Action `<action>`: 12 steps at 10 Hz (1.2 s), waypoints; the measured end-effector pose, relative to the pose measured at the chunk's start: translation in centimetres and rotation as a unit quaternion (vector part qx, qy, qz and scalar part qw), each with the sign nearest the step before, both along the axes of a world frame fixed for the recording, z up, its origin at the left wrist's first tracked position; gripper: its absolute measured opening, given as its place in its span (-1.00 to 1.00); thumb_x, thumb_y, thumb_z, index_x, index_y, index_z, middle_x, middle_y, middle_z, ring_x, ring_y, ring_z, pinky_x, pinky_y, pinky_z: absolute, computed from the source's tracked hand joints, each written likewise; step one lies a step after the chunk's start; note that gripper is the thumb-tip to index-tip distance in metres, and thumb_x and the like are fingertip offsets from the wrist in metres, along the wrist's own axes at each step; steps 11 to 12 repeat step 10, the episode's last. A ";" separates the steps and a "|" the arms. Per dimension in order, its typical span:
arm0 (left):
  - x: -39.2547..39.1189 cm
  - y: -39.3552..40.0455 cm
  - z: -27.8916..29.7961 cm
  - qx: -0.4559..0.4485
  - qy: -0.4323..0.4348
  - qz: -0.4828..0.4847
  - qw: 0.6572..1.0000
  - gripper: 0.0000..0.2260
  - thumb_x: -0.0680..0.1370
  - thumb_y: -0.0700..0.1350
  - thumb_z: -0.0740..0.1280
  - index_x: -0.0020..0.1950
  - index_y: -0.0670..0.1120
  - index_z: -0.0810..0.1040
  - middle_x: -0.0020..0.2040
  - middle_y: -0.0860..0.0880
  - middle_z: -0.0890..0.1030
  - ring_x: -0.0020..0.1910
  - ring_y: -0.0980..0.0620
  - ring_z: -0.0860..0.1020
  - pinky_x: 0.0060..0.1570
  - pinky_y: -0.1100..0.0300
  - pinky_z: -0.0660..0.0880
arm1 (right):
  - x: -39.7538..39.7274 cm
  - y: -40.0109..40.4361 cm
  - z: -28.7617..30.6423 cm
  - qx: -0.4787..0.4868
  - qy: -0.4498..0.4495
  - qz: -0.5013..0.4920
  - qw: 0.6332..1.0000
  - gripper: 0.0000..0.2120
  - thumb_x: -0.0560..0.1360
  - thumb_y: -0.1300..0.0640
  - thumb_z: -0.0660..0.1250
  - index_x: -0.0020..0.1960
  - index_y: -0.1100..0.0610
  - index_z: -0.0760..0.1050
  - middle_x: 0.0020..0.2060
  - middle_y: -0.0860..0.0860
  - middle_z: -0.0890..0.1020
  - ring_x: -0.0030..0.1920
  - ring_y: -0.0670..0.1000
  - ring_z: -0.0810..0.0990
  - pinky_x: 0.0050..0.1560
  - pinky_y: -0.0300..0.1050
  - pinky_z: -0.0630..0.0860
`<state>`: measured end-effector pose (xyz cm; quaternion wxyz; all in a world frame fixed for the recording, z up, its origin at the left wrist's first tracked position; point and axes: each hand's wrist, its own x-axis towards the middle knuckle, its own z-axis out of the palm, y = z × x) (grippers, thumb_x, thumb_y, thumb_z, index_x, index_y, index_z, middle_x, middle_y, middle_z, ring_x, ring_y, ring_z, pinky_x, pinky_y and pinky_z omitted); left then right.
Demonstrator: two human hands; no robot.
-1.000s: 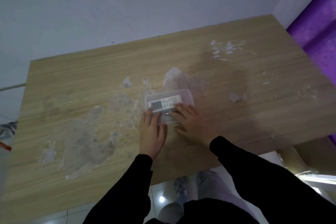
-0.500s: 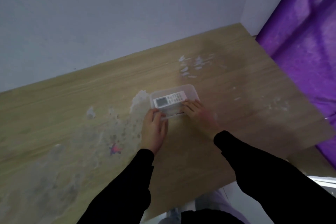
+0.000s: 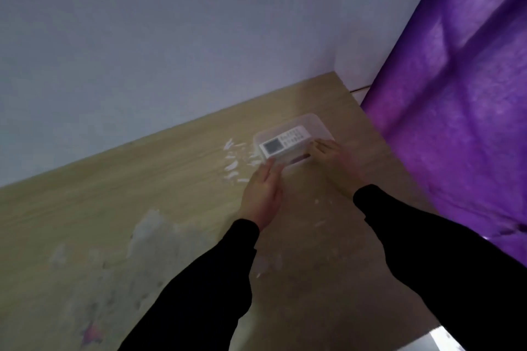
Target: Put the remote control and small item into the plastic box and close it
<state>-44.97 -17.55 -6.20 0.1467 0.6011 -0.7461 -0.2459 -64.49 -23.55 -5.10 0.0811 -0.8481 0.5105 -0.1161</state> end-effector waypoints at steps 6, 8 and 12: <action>-5.6 -15.2 0.6 0.097 -0.152 -0.053 0.982 -0.27 0.51 -0.18 0.25 0.55 -0.08 -0.12 0.59 -0.08 -0.19 0.54 -0.15 0.10 0.45 -0.11 0.24 | -2.3 -10.4 -0.3 0.146 0.056 -0.162 0.974 -0.45 0.54 0.21 0.12 0.48 0.22 0.01 0.50 0.22 0.08 0.44 0.24 0.17 0.42 0.11 0.13; -4.7 -15.2 1.6 0.109 -0.113 -0.079 0.984 -0.30 0.54 -0.14 0.24 0.55 -0.06 -0.11 0.59 -0.14 -0.15 0.53 -0.21 0.12 0.46 -0.09 0.23 | -2.8 -9.1 -1.5 0.168 0.059 -0.155 0.972 -0.32 0.51 0.15 0.18 0.49 0.15 -0.13 0.52 0.23 -0.08 0.50 0.27 -0.04 0.44 0.27 0.02; -0.1 -11.6 3.2 0.097 -0.095 -0.058 0.989 -0.34 0.59 -0.04 0.23 0.55 -0.10 -0.09 0.57 -0.21 0.09 0.53 -0.16 0.14 0.46 -0.02 0.20 | 0.7 -5.4 -1.1 0.107 0.014 -0.113 0.988 -0.32 0.44 0.20 0.24 0.47 0.18 0.03 0.49 0.23 0.14 0.49 0.21 0.06 0.42 0.23 0.09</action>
